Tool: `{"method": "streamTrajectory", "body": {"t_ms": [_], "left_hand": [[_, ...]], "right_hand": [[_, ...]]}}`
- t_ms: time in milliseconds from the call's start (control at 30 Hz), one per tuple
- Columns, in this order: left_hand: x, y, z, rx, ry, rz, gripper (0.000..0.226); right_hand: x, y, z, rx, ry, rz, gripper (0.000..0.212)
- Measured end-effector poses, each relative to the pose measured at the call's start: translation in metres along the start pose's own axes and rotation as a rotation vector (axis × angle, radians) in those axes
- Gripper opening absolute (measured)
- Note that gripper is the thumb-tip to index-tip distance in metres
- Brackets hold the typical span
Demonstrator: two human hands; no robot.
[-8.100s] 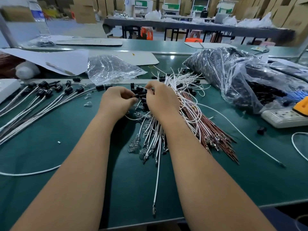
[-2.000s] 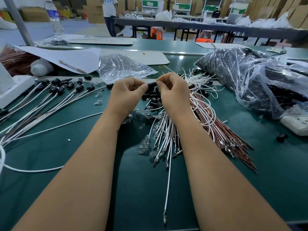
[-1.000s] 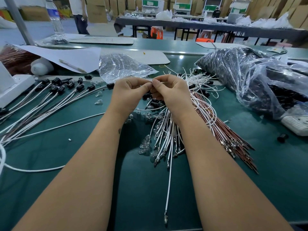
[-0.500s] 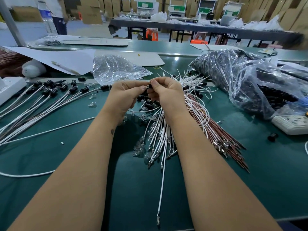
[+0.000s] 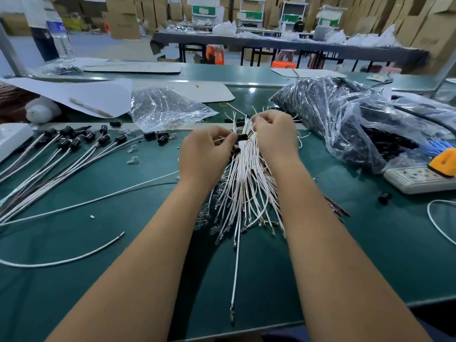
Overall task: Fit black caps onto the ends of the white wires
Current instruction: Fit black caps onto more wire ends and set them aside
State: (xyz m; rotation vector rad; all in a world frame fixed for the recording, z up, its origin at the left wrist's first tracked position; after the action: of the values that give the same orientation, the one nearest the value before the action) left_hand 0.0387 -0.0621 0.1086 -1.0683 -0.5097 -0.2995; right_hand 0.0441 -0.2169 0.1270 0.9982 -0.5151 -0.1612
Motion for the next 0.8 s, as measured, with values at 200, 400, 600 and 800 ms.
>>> {"method": "streamTrajectory", "body": {"t_ms": [200,400,600,800], "left_hand": [[-0.007,0.0,-0.016,0.071,0.095,-0.018,0.012],[-0.008,0.003,-0.017,0.067,0.112,-0.001,0.01],[-0.008,0.007,-0.021,0.068,0.165,-0.001,0.01],[-0.01,0.007,-0.025,0.074,0.183,-0.007,0.008]], "right_hand": [[0.005,-0.048,0.06,-0.5,-0.121,-0.209,0.024],[0.008,-0.072,0.04,-0.571,0.142,-0.328,0.025],[0.005,-0.074,0.035,-0.315,0.075,-0.349,0.016],[0.004,-0.062,0.043,-0.369,-0.113,-0.205,0.012]]}}
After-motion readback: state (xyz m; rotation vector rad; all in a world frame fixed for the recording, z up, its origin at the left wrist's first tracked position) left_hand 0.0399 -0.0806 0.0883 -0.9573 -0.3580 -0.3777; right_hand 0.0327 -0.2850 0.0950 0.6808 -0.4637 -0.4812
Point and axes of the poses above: each hand's wrist, its own x-axis towards the middle knuckle, its own z-axis out of the back of the hand, y = z × x, the point moved 6 cm from there along x, towards the middle knuckle, and after that the axes turned 2 degrees about y, right-handed, at the moved point
